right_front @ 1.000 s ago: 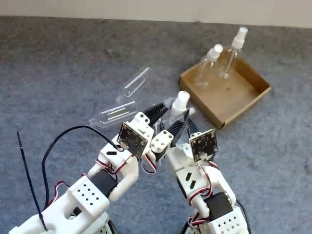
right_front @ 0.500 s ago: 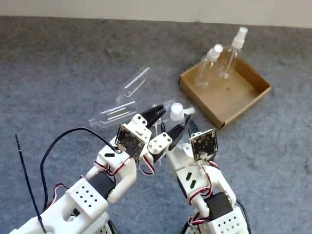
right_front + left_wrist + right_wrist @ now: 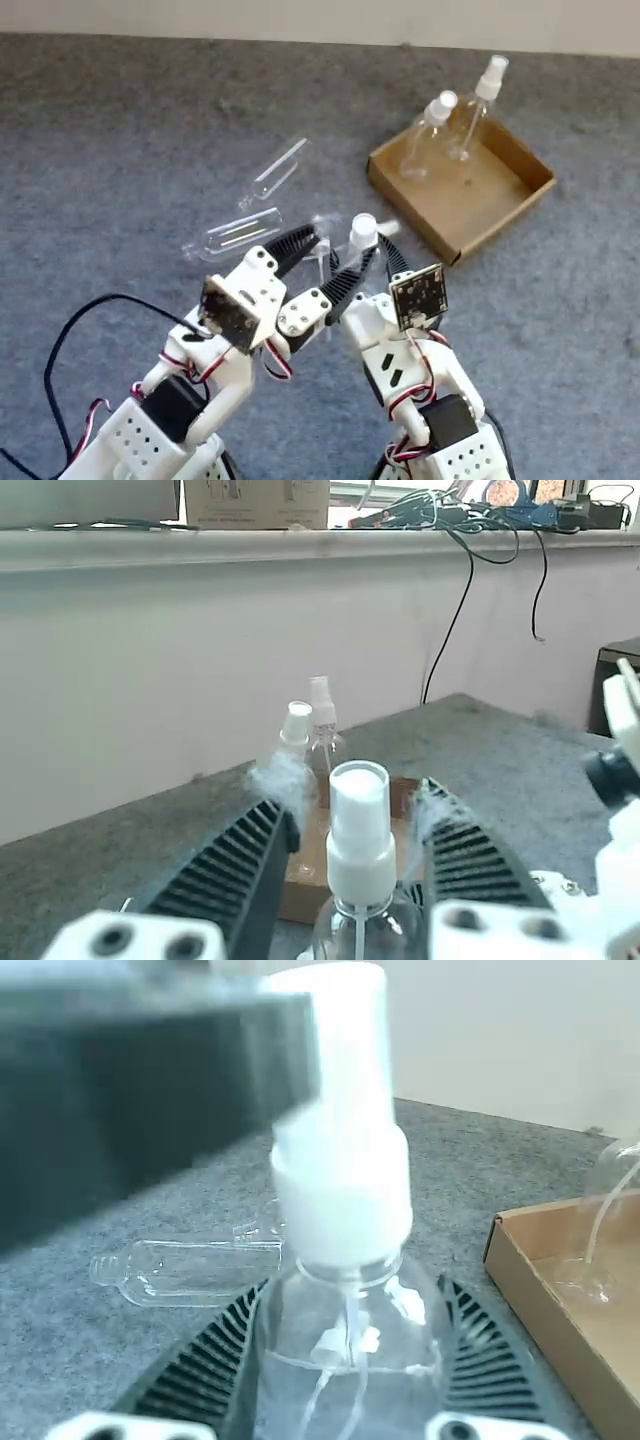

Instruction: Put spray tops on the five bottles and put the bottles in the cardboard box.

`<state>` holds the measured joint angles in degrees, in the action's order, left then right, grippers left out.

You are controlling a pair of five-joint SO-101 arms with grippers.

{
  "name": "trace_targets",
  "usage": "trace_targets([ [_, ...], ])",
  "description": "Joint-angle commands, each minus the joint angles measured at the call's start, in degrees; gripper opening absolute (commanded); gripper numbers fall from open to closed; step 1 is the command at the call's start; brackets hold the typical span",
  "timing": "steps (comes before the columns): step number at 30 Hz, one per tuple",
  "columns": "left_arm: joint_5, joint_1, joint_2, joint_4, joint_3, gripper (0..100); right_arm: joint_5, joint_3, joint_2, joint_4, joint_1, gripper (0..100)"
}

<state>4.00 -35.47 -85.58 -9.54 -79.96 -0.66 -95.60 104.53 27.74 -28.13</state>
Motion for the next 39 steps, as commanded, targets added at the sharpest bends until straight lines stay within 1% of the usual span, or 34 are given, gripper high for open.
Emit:
trace_targets([
  [1,-0.62,-0.13,-1.89,-0.18,2.59,16,0.62,-9.80,0.84,0.13,0.57,17.0],
  [4,-0.62,0.31,-2.42,-0.18,2.59,16,0.53,-9.80,0.84,0.22,0.57,17.0],
  [8,-0.62,4.97,-2.51,-0.35,3.30,16,0.44,-9.80,0.75,0.31,0.66,17.0],
  [16,-0.35,19.12,-2.51,-9.41,3.12,16,0.35,-9.80,0.75,0.31,0.75,17.0],
  [24,-0.35,26.33,-2.51,-18.20,3.21,16,0.35,-9.80,0.57,0.31,1.01,17.0],
  [27,-0.26,29.32,-2.51,-20.66,3.12,16,0.53,-9.80,0.75,-0.04,4.18,17.0],
  [29,-0.26,30.02,-2.51,-23.74,2.42,16,0.62,-9.80,0.75,-0.13,5.58,17.0],
  [32,-0.26,28.53,-2.51,-25.76,-2.33,16,0.62,-9.80,0.75,-0.13,5.76,17.0],
  [35,-0.35,26.51,-2.51,-23.56,-6.99,16,0.62,-9.80,0.75,-0.13,6.02,17.0],
  [37,-0.35,26.33,-2.51,-21.71,-8.66,16,0.62,-9.80,0.75,-0.13,6.02,17.0],
  [39,-0.35,26.42,-2.51,-20.57,-9.63,12,0.35,-9.80,0.75,-0.04,6.02,17.0],
])
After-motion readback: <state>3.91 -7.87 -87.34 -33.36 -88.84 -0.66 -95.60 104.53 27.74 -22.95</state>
